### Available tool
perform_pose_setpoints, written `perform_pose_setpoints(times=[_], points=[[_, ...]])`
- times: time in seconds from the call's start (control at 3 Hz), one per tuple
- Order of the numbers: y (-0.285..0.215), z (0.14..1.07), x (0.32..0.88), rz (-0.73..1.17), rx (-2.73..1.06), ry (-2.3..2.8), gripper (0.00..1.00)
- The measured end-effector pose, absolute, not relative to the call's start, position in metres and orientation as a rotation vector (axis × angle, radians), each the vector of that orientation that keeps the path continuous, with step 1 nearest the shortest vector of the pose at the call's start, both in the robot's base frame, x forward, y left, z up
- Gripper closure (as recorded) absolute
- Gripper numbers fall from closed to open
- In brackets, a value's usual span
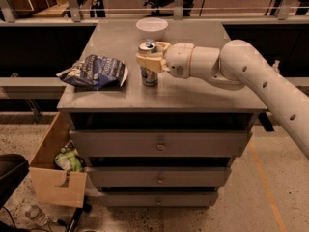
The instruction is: Move redbull can near blue chip bag
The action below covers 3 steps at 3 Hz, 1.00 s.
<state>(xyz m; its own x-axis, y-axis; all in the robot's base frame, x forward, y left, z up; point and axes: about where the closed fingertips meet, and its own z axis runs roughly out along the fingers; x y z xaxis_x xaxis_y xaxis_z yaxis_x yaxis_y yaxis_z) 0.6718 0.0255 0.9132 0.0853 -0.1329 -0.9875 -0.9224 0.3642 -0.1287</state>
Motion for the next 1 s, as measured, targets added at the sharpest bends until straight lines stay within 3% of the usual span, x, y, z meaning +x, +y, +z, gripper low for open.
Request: perform_pose_setpoints(times=[0.33,0.67,1.0], points=[[0.0256,0.9132,0.6718,0.791,-1.053,1.367,0.39],[0.0296,0.9134,0.6708,0.796,-1.057,1.364,0.08],[0.0315,0.9135,0.6704,0.798,-1.059,1.362,0.00]])
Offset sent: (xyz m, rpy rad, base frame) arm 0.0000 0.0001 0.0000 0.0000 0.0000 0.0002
